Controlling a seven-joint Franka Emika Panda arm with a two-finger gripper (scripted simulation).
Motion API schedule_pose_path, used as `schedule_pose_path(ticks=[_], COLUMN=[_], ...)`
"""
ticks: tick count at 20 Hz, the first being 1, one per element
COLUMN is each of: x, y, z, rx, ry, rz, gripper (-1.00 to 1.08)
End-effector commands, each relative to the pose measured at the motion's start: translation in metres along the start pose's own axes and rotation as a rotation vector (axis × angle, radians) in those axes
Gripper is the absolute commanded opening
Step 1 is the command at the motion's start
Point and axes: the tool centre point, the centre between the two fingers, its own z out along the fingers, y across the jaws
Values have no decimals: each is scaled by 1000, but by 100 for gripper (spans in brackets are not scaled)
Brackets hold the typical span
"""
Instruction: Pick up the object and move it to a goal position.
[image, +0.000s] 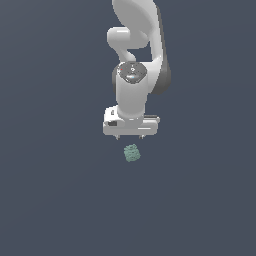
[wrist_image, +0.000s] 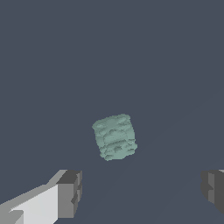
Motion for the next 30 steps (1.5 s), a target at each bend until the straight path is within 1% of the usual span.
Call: schedule_pose_path(ticks=[1,11,16,21,30], x=[0,3,3,3,2], y=[0,-8,-7,-8,-12], z=[0,-8,-3,14,62], rx=[0,4,4,5,8], ry=[0,-9,-7,-1,17], rz=[0,-35,-45,-91,-226], gripper=[100,100,100,100,100])
